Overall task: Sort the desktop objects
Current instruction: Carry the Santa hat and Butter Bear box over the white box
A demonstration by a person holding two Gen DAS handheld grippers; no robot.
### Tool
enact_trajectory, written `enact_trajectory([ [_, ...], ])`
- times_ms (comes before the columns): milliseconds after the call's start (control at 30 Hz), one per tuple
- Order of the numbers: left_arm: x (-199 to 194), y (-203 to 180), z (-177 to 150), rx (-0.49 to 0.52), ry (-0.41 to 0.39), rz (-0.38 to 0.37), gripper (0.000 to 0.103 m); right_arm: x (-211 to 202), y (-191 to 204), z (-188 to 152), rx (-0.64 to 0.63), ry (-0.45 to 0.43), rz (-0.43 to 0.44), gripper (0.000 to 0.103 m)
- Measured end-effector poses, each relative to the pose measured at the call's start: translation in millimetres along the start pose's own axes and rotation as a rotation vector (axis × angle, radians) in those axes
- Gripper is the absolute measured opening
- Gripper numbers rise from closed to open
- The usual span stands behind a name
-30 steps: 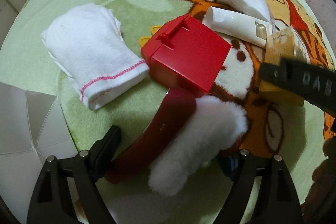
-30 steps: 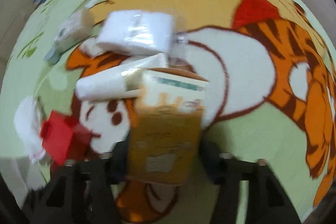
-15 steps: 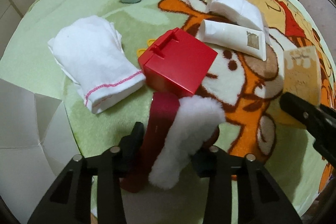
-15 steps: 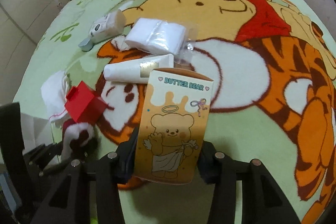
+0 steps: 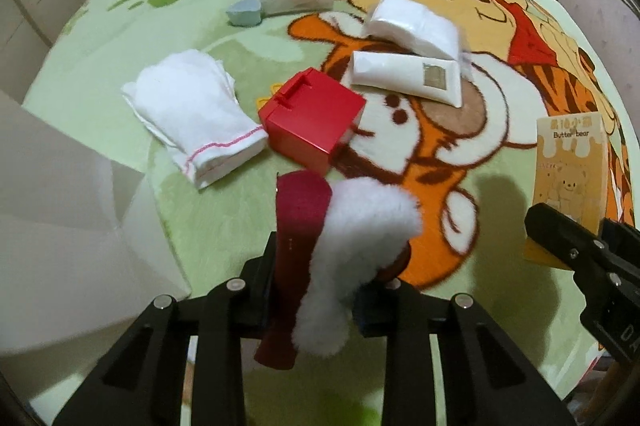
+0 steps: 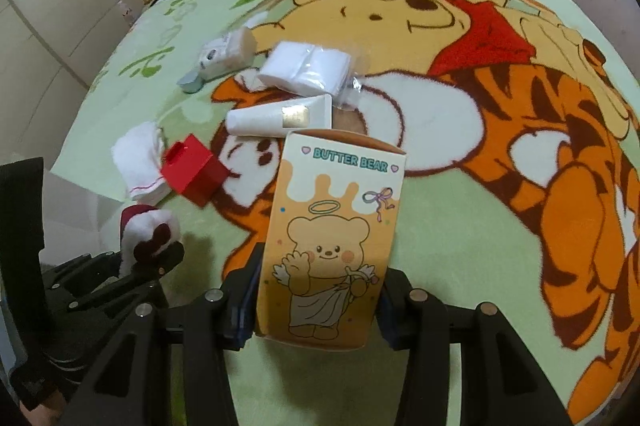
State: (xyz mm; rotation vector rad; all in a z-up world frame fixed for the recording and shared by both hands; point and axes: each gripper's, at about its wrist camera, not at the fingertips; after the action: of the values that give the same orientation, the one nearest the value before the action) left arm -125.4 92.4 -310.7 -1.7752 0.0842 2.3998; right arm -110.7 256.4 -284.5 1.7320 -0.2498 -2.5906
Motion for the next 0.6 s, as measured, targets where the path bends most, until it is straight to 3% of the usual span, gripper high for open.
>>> enact_trajectory([
  [600,-141.9,2.2,-9.3,-0.050,-0.087,0.005,0.030,-108.5,27.4,-2.4,-0.044,-0.081,-0.010,0.048],
])
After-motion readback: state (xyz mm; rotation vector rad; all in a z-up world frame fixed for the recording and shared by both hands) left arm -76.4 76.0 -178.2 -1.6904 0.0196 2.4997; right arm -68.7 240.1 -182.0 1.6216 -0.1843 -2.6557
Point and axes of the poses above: each gripper's, at about its wrist camera, not at the fingertips, and x roughly the way its jaws point, y to its left, z to its top, and after that the axes turned 2 degrees about -z, right-handed
